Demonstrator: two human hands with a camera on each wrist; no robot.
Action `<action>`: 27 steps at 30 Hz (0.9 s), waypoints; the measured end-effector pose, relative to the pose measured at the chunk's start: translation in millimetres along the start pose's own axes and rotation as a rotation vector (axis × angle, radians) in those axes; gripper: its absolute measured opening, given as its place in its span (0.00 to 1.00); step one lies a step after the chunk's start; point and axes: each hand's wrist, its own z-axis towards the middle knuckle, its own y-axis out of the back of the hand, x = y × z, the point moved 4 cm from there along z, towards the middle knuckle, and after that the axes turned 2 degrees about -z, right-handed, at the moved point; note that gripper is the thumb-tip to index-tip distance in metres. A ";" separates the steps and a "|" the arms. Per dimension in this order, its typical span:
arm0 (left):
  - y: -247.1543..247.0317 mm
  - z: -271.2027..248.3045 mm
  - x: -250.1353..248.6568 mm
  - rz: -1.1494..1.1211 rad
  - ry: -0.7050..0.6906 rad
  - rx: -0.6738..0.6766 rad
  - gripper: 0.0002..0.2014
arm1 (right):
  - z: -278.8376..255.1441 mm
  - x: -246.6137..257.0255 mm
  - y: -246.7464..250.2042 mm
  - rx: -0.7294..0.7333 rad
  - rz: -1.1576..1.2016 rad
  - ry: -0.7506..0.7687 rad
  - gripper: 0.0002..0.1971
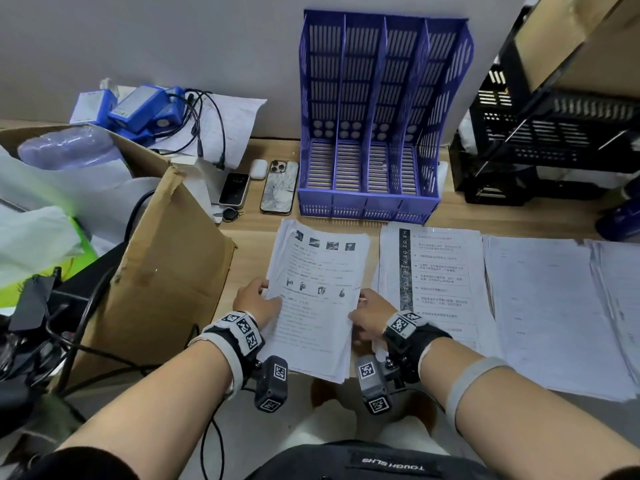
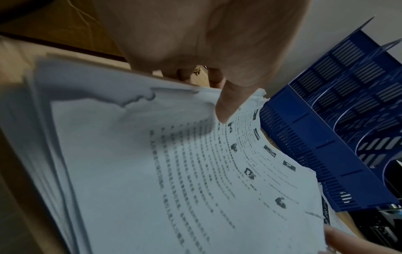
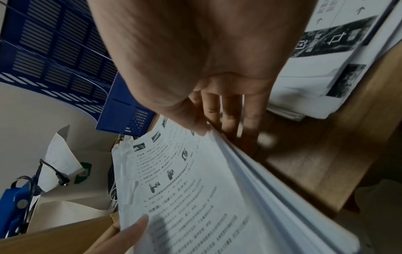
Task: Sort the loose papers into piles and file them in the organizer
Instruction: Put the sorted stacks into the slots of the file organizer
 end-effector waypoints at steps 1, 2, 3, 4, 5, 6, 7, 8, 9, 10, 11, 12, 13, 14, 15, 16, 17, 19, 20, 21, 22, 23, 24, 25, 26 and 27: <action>-1.0 0.7 0.6 -0.030 0.001 0.018 0.17 | 0.3 -1.0 0.8 -0.002 -0.015 -0.005 0.18; -2.2 1.3 1.4 -0.047 0.005 0.035 0.16 | 0.5 -1.1 1.9 -0.010 -0.031 -0.001 0.20; -2.5 0.2 0.5 -0.054 0.007 0.044 0.16 | 0.9 -1.0 2.4 -0.019 -0.052 0.007 0.21; -3.0 0.3 0.7 -0.056 0.009 0.050 0.15 | 1.6 -1.4 3.0 -0.022 -0.068 0.019 0.22; -2.7 0.6 1.2 -0.070 0.015 0.048 0.14 | 1.7 -2.2 3.5 -0.024 -0.066 0.036 0.23; -2.5 2.4 3.5 -0.082 0.030 0.052 0.11 | 0.8 -2.6 4.8 -0.034 -0.041 0.066 0.23; -2.0 2.7 3.7 -0.107 0.038 0.055 0.09 | -2.3 -2.0 6.5 -0.054 -0.013 0.100 0.23; -1.5 4.1 5.3 -0.123 0.045 0.064 0.08 | -5.4 -0.9 9.4 -0.089 0.008 0.137 0.22; 0.1 2.6 3.8 -0.152 0.048 0.069 0.09 | -8.9 1.4 13.1 -0.130 0.011 0.167 0.21; 1.1 2.0 1.7 -0.190 0.051 0.081 0.10 | -12.3 4.3 16.1 -0.158 0.012 0.197 0.22; 3.1 0.7 -1.9 -0.239 0.046 0.093 0.13 | -15.4 7.3 18.8 -0.175 0.028 0.222 0.23; 4.4 1.3 -5.0 -0.282 0.028 0.104 0.16 | -19.0 12.0 21.7 -0.191 0.054 0.251 0.24; 8.8 0.0 -12.6 -0.339 0.011 0.104 0.21 | -23.6 18.8 24.8 -0.211 0.078 0.289 0.24; 12.9 4.7 -16.8 -0.390 -0.009 0.086 0.28 | -27.0 26.8 28.5 -0.243 0.093 0.338 0.23; 17.9 10.3 -21.7 -0.437 -0.030 0.051 0.37 | -32.1 37.7 31.7 -0.272 0.092 0.386 0.22; 22.9 10.1 -32.1 -0.465 -0.061 0.029 0.45 | -36.0 49.0 34.6 -0.297 0.090 0.443 0.20; 28.2 8.6 -45.7 -0.499 -0.115 0.018 0.49 | -39.7 60.8 38.4 -0.321 0.087 0.498 0.19; 38.0 -2.2 -79.0 -0.556 -0.222 0.003 0.47 | -42.1 80.0 47.6 -0.380 0.076 0.568 0.22; 42.9 -6.3 -94.4 -0.583 -0.274 -0.006 0.46 | -43.5 88.5 53.0 -0.406 0.064 0.598 0.21; 48.0 -9.5 -106.5 -0.616 -0.316 -0.012 0.47 | -44.9 96.1 57.9 -0.428 0.060 0.626 0.19; 52.6 -12.8 -117.8 -0.650 -0.364 -0.006 0.48 | -47.9 103.1 62.5 -0.444 0.066 0.657 0.18; 56.9 -16.6 -125.8 -0.674 -0.403 -0.003 0.48 | -52.1 109.1 67.4 -0.456 0.081 0.680 0.18; 60.0 -19.5 -132.9 -0.688 -0.445 0.013 0.46 | -54.4 112.8 72.6 -0.474 0.089 0.704 0.18; 62.3 -22.5 -138.7 -0.703 -0.474 0.041 0.42 | -59.6 117.0 76.5 -0.490 0.091 0.729 0.18; 63.3 -24.9 -144.4 -0.716 -0.506 0.058 0.37 | -62.2 119.3 80.2 -0.514 0.081 0.742 0.19; 64.5 -27.8 -149.5 -0.721 -0.537 0.062 0.32 | -65.2 121.3 82.7 -0.538 0.073 0.747 0.20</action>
